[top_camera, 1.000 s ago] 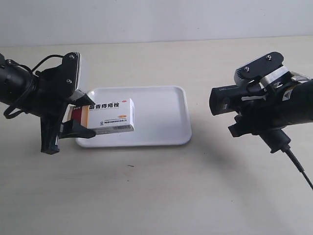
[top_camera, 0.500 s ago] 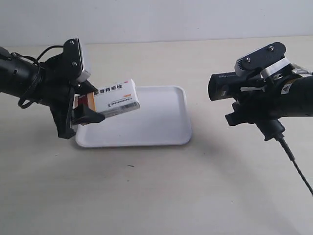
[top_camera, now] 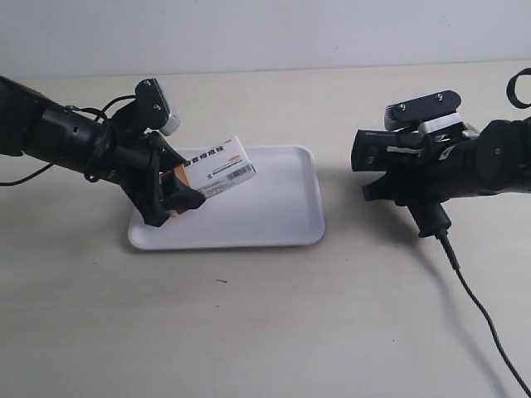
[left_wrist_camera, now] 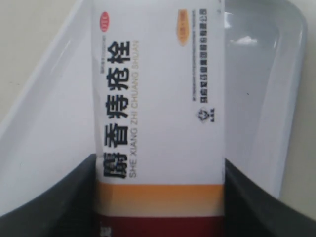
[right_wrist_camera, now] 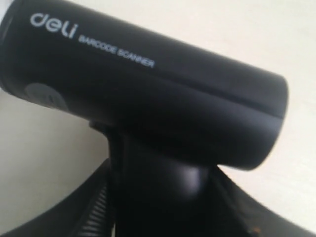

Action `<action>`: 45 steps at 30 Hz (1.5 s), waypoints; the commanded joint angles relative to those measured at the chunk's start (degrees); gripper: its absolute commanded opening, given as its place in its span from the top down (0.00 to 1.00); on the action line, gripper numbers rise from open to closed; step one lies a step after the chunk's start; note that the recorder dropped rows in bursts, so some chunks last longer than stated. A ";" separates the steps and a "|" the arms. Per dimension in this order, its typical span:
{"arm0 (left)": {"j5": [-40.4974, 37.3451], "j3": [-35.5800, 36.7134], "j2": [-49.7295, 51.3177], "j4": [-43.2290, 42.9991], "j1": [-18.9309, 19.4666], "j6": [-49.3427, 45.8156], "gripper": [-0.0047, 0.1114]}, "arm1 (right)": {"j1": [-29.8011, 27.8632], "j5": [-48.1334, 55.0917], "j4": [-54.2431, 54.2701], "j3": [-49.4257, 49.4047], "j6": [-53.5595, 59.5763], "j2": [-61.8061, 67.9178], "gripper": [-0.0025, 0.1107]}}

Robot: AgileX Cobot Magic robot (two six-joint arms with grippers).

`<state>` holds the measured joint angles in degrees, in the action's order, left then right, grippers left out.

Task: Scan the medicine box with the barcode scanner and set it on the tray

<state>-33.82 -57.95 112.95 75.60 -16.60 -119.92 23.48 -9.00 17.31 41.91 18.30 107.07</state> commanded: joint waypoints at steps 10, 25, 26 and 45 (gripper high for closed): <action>3.27 -1.32 4.96 4.25 -0.15 -0.16 0.67 | -0.14 -1.17 1.18 1.82 0.11 3.03 0.78; -1.34 -1.32 1.02 3.96 0.15 1.14 0.06 | -0.14 3.26 0.42 1.82 -1.06 -0.87 0.17; -2.43 -1.32 -1.12 3.38 0.55 2.73 0.06 | -0.14 4.80 0.28 1.82 0.08 -3.13 0.18; 2.31 33.55 -56.77 24.35 1.79 6.07 0.94 | -0.15 16.61 2.45 -24.49 -1.92 -77.75 0.97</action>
<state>-31.45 -30.11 62.36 91.64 -14.90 -106.92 23.48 7.02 19.45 20.94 16.81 34.94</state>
